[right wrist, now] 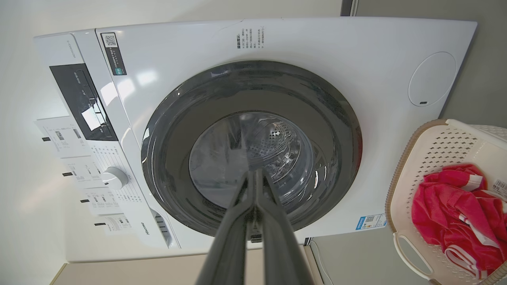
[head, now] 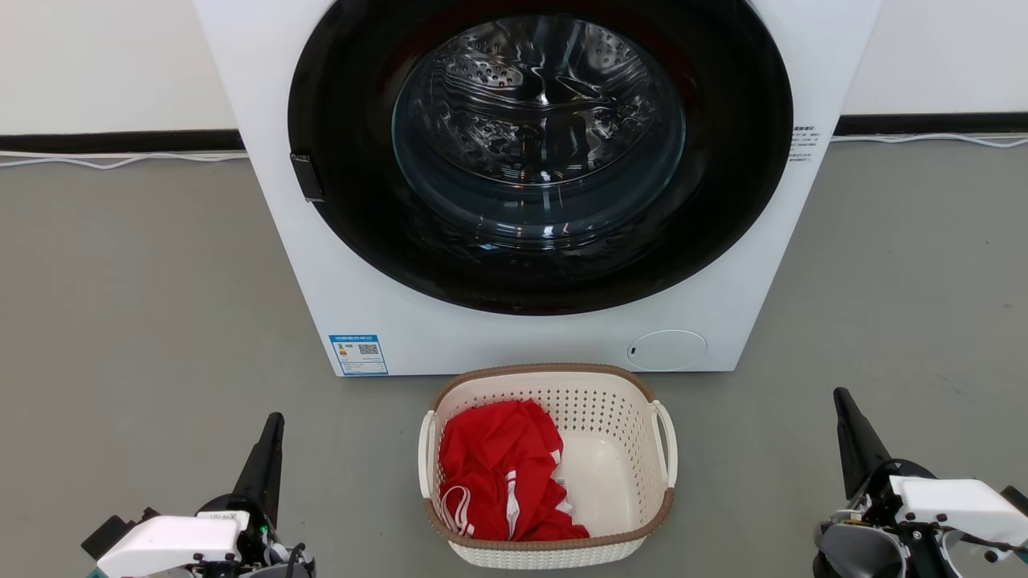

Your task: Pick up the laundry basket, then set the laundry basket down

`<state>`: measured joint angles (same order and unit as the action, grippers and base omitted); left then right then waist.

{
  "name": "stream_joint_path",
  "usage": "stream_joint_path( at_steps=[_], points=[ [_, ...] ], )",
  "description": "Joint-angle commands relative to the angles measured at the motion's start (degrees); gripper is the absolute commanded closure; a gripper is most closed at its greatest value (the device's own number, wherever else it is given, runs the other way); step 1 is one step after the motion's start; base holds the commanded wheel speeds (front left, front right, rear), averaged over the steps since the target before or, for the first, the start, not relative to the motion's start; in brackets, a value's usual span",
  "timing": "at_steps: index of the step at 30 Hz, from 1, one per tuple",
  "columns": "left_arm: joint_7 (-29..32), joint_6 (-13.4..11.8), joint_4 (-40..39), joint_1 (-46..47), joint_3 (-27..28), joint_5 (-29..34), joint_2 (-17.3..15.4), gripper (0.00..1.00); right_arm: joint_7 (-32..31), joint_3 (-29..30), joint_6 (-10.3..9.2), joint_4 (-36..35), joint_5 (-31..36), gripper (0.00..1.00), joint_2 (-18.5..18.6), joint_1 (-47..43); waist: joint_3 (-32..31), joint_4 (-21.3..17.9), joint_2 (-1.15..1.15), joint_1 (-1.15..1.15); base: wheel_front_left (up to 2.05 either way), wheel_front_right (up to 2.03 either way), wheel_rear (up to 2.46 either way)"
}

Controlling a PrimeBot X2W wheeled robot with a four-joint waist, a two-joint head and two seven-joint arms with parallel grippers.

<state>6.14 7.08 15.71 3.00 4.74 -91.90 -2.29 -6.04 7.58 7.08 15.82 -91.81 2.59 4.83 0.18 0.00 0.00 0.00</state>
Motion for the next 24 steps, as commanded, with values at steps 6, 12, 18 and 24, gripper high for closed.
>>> stream_joint_path(
  at_steps=[6, 12, 18, 24],
  points=[
    [0.3, 0.4, -1.7, 3.2, 1.8, -0.3, -0.6, 1.0, -0.4, -1.1, 0.41, -1.8, -0.4, 1.0, 0.3, 1.4, 0.0, 0.0, 0.0, 0.0, 0.0, 0.0, 0.0],
    [0.3, 0.4, -1.7, 3.2, 1.8, -0.3, -0.6, 1.0, -0.4, -1.1, 0.41, -1.8, -0.4, 1.0, 0.3, 1.4, 0.0, 0.0, 0.0, 0.0, 0.0, 0.0, 0.0],
    [0.3, 0.4, -1.7, 3.2, 1.8, -0.3, -0.6, 1.0, -0.4, -1.1, 0.41, -1.8, -0.4, 1.0, 0.3, 1.4, 0.0, 0.0, 0.0, 0.0, 0.0, 0.0, 0.0],
    [0.3, 0.4, -1.7, 3.2, 1.8, -0.3, -0.6, 1.0, -0.4, -1.1, 0.41, -1.8, -0.4, 1.0, 0.3, 1.4, 0.0, 0.0, 0.0, 0.0, 0.0, 0.0, 0.0]
  ],
)
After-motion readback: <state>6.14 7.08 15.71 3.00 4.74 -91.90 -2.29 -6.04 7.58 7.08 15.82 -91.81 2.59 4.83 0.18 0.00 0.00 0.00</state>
